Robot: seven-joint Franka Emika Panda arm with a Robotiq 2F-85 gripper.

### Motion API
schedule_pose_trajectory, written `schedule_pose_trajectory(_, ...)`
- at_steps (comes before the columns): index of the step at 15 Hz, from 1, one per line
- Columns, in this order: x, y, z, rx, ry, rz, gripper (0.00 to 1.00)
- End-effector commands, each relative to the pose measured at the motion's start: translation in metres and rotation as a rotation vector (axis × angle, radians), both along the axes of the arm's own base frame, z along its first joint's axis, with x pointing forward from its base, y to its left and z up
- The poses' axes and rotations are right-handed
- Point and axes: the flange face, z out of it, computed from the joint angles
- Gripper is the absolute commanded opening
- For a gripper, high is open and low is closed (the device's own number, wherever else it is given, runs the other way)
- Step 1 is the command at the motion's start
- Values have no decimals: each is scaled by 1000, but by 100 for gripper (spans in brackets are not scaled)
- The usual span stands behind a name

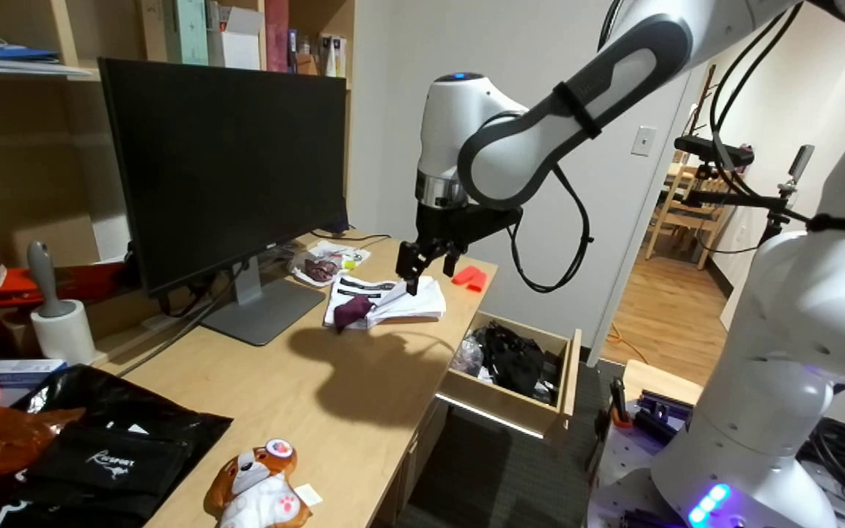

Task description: Pick up the black object and put it in the open drawer.

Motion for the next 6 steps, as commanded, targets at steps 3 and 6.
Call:
schedule_pose_trajectory(3, -4, 8, -10, -116, -33, 106, 100)
schedule_pose_trajectory(6, -5, 14, -14, -129, -40, 128, 100)
